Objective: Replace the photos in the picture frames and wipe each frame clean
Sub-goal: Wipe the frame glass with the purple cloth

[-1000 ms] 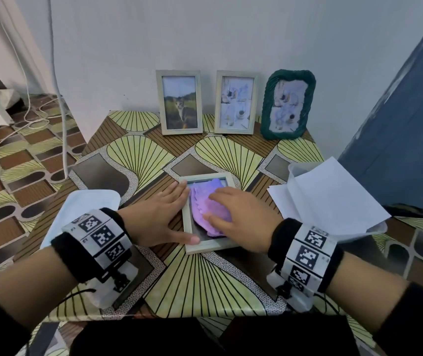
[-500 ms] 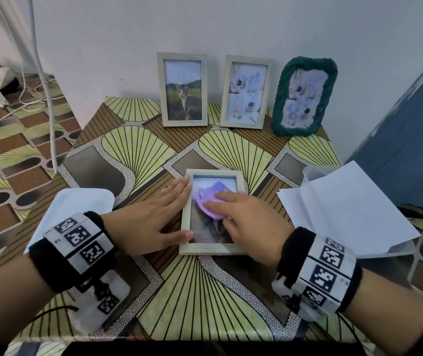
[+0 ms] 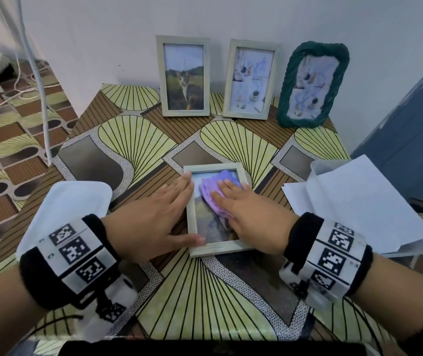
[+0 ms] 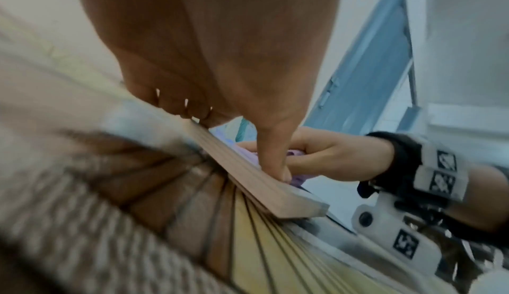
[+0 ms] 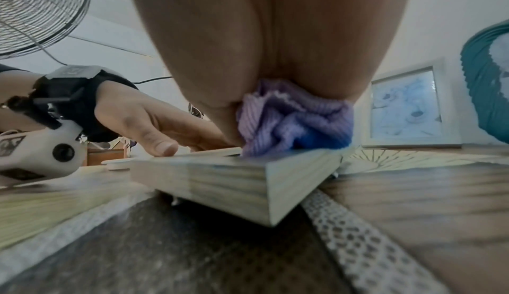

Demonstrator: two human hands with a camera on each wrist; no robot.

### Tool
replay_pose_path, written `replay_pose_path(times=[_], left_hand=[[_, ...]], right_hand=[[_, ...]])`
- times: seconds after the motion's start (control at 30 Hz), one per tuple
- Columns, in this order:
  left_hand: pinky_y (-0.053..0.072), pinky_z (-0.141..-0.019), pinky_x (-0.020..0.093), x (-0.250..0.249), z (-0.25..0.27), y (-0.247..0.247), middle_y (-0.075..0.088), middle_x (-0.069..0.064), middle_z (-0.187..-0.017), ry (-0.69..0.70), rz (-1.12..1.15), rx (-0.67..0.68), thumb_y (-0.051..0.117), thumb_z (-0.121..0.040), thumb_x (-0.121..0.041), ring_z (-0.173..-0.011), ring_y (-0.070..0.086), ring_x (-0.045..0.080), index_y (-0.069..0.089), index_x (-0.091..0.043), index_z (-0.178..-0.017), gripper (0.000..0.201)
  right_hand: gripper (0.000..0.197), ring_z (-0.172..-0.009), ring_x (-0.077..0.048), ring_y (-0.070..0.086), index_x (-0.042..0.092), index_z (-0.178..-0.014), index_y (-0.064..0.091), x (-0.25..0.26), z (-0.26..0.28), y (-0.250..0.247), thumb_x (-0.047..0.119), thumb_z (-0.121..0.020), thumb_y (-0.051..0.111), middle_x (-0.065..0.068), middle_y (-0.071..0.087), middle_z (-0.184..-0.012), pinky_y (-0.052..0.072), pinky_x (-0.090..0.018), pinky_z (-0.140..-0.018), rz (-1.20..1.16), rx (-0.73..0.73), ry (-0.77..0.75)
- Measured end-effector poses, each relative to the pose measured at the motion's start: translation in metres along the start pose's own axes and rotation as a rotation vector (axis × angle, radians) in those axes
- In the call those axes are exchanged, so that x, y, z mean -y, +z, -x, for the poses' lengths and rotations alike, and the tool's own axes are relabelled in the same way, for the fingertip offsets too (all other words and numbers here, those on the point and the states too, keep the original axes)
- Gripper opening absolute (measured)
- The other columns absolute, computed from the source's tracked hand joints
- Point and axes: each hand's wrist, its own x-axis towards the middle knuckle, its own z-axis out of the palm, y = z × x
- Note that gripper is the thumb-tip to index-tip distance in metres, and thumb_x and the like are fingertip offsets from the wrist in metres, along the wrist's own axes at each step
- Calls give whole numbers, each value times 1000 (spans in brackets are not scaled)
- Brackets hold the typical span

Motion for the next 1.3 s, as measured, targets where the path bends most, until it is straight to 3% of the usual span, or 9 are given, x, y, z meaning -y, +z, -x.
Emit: replay_pose_path(times=[0.1,0.17,0.4,0.63,0.77,0.93,1.1,1.2,1.3], left_hand=[[-14,-110,21,3,-5,-9,-38,-5,-154,20,-82,-12,19,-66,-98,-141,-26,4,-20,-20,-151,122],[-14,-112,21,5,-7,-11,-40,-4,-153,35,-115,20,16,-65,-100,-141,-31,4,-24,-20,-150,123],[-12,-115,25,3,-9,-11,-44,-6,-149,29,-134,117,15,-64,-100,-134,-42,-1,-35,-19,-144,125],[-8,-120,29,0,-10,-12,-43,-2,-150,19,-140,146,13,-66,-98,-136,-41,3,-31,-15,-146,124],[-11,-118,26,0,-9,-13,-43,-1,-150,18,-132,149,17,-67,-97,-136,-40,4,-31,-14,-146,124],[-7,-120,27,-1,-8,-15,-45,0,-149,35,-102,158,23,-67,-96,-137,-39,4,-32,-12,-146,128],[-5,-122,29,-2,-7,-17,-47,-2,-148,37,-52,176,29,-67,-95,-137,-39,4,-33,-12,-146,130],[-3,-123,32,-3,-6,-17,-49,-2,-147,30,-51,191,29,-66,-96,-138,-39,6,-35,-13,-145,131],[-1,-123,34,-3,-5,-18,-50,-1,-146,22,-49,203,29,-65,-96,-139,-37,9,-36,-13,-143,132]], right_hand=[[64,-151,-21,2,14,-156,11,1,-3,-6,7,-99,40,-12,4,-163,0,-32,-122,-52,-9,11],[64,-151,-21,4,15,-156,13,3,-4,-9,4,-99,40,-12,5,-163,2,-31,-121,-61,-16,21],[60,-151,-24,-4,12,-156,2,12,-9,-4,17,-105,32,-12,-5,-164,0,-39,-122,31,19,12],[76,-150,-21,-9,14,-156,2,23,-7,-6,3,-95,45,-10,-9,-164,-1,-37,-122,61,103,-91],[64,-151,-20,0,15,-155,17,23,7,-10,4,-97,41,-8,0,-164,8,-37,-121,102,109,-204],[68,-150,-18,11,16,-154,24,23,29,-11,-1,-91,43,-5,10,-164,19,-37,-120,151,170,-235],[44,-131,-24,44,11,-134,52,20,41,-12,6,-91,43,-7,45,-144,34,-38,-109,285,135,-177],[42,-127,-24,47,11,-130,56,20,41,-11,4,-91,41,-6,48,-140,28,-37,-113,347,137,-130],[45,-135,-22,41,11,-140,47,19,34,-15,5,-96,37,-8,41,-149,16,-38,-119,349,135,-95]])
